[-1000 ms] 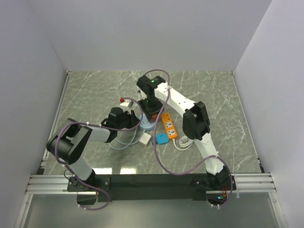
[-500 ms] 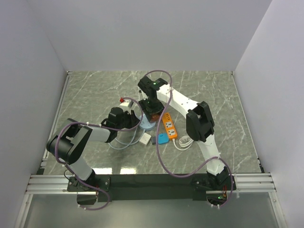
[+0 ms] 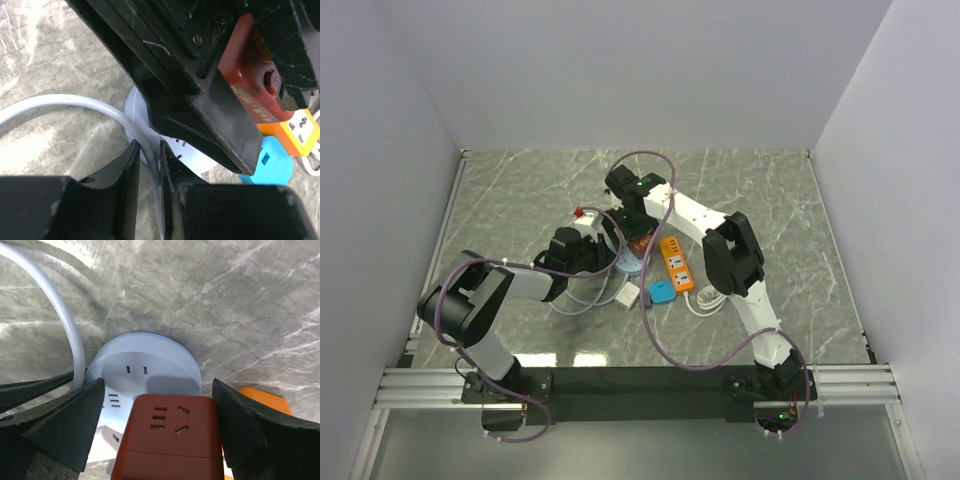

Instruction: Insert the plug

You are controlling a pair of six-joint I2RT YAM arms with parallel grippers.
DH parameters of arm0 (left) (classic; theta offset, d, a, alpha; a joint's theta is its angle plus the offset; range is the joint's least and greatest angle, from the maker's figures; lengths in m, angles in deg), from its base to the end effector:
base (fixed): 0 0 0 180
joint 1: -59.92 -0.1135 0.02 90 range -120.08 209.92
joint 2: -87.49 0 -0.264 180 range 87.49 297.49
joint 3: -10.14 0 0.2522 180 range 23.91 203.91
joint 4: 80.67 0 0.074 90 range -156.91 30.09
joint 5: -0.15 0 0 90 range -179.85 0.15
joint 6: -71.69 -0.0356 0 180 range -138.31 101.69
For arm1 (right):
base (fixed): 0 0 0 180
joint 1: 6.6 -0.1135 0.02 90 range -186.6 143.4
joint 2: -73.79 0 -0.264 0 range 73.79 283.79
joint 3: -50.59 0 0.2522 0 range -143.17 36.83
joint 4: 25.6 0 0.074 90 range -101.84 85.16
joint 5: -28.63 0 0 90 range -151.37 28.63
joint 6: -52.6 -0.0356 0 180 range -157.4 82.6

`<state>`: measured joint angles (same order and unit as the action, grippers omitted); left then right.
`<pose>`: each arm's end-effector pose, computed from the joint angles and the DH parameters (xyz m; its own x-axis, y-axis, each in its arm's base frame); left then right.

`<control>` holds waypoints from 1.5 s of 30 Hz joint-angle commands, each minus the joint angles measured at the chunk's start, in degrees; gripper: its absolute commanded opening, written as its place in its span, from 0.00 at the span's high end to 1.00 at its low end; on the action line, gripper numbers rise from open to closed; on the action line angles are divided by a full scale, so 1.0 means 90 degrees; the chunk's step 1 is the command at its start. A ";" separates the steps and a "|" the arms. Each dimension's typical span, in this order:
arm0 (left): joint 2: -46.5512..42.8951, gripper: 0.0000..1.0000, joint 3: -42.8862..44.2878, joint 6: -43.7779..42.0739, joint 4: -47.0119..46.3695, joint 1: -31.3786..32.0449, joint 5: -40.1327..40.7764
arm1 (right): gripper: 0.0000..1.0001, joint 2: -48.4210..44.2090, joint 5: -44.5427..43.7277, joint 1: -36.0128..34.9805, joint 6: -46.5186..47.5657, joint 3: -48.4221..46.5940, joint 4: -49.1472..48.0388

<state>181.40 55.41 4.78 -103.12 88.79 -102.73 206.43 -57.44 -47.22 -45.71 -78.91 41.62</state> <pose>0.2608 -0.1529 0.1396 -0.6088 -0.1009 -0.7869 0.4425 0.7800 -0.4424 0.3684 0.3192 0.1907 -0.8038 -0.4994 -0.3233 -0.5567 0.8231 0.1125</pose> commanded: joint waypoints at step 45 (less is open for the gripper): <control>-0.0493 1.00 -0.0239 0.0159 0.0263 0.0465 -0.0541 | 0.01 -0.4502 -0.2399 -0.0193 -0.1732 0.4256 -0.2287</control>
<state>179.00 54.10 5.59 -100.91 92.59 -107.96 168.92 -76.70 -48.58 -57.93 -42.54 21.88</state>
